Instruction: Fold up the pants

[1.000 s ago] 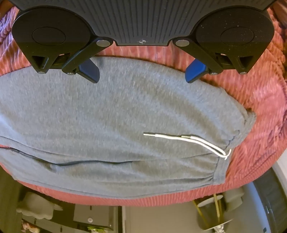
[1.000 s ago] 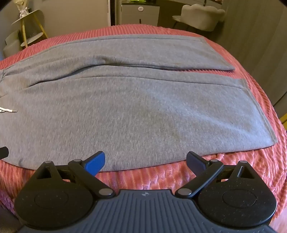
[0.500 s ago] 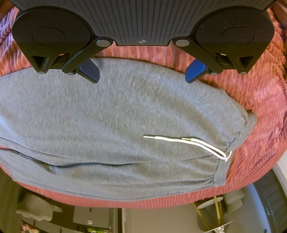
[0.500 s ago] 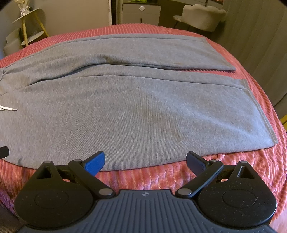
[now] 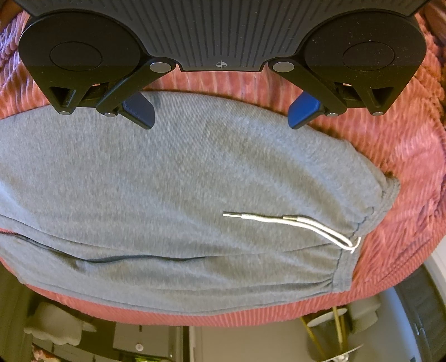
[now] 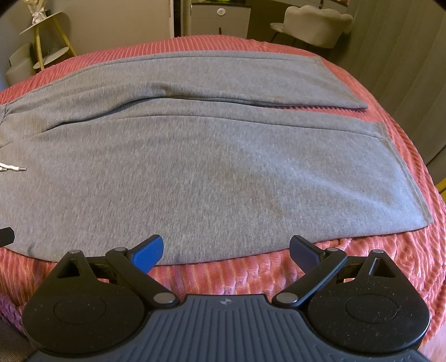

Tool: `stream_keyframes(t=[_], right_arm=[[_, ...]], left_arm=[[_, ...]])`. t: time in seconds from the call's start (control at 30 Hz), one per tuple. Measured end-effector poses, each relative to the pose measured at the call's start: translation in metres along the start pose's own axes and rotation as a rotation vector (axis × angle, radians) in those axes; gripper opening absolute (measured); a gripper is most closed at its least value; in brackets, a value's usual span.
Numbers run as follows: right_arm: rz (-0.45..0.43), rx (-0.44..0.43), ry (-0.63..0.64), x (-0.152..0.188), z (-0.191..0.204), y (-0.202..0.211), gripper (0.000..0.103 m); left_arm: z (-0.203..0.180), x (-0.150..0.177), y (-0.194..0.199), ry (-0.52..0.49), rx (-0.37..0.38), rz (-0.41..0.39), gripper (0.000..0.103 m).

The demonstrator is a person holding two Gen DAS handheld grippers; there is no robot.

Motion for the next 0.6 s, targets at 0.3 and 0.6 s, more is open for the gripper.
stream_keyframes(t=[0.3, 0.6], right_arm=[[0.0, 0.001, 0.001, -0.0005, 0.0009, -0.0003, 0.097], [-0.001, 0.003, 0.004, 0.001, 0.0022, -0.0008, 0.097]], left_arm=[[-0.0007, -0.001, 0.0003, 0.0, -0.001, 0.003, 0.103], [-0.0021, 0.0004, -0.0006, -0.004, -0.002, 0.008, 0.103]])
Point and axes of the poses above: each gripper's, at about its wrist camera, not at the fingertips, and y roughly against the way its jaws point, z to its left, x to its underside, the point moved 9 cm from there along -y, roughly the way its jaws point, and after that the axes turned 10 degrees about z, right-handed, at the moved point
